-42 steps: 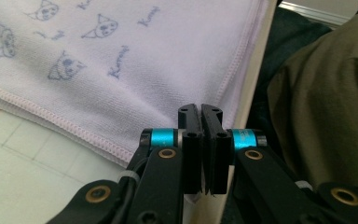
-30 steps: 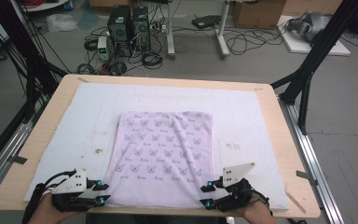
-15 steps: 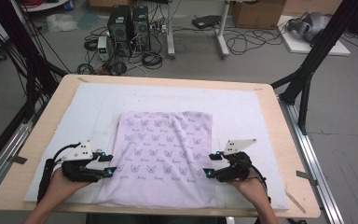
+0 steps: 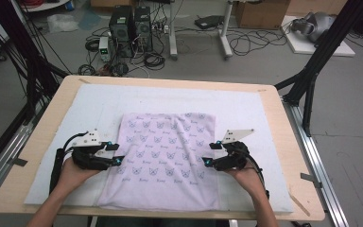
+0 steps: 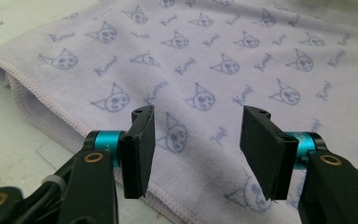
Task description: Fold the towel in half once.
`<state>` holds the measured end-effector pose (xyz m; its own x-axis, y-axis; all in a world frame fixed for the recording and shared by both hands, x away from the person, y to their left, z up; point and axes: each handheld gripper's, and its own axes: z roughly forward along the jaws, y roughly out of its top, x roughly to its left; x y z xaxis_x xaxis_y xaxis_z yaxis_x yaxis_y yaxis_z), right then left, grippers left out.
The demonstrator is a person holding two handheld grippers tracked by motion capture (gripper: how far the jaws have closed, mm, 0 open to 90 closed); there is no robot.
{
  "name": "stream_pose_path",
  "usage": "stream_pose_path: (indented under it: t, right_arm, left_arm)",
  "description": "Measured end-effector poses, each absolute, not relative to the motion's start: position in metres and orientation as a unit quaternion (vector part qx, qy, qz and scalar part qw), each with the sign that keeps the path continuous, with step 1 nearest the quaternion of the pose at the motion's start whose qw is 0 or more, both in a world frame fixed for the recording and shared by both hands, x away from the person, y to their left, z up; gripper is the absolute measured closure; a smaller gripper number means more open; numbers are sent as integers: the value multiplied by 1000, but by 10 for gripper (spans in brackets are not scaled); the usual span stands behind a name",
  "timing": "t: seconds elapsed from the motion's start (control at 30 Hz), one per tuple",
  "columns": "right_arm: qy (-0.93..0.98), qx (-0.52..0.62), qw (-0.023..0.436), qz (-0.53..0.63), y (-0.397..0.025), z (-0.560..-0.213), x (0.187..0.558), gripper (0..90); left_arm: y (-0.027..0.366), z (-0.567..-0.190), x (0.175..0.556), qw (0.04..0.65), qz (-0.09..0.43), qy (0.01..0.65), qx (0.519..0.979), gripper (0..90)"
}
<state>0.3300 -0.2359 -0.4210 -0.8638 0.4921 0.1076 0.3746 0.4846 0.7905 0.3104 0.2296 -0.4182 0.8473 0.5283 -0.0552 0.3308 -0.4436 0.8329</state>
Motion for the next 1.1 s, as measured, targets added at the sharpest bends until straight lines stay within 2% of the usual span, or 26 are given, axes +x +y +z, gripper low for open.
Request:
stream_pose_path:
  t: [0.73, 0.93, 1.1]
  right_arm:
    - [862, 243, 65, 440, -225, -421, 342, 301]
    - [862, 254, 66, 434, -228, -420, 358, 307]
    - [870, 261, 63, 414, -226, -416, 380, 316]
  left_arm:
    - [230, -418, 317, 458, 114, 260, 843, 451]
    - [233, -411, 339, 461, 122, 275, 835, 490]
    - [232, -404, 378, 446, 137, 297, 833, 538]
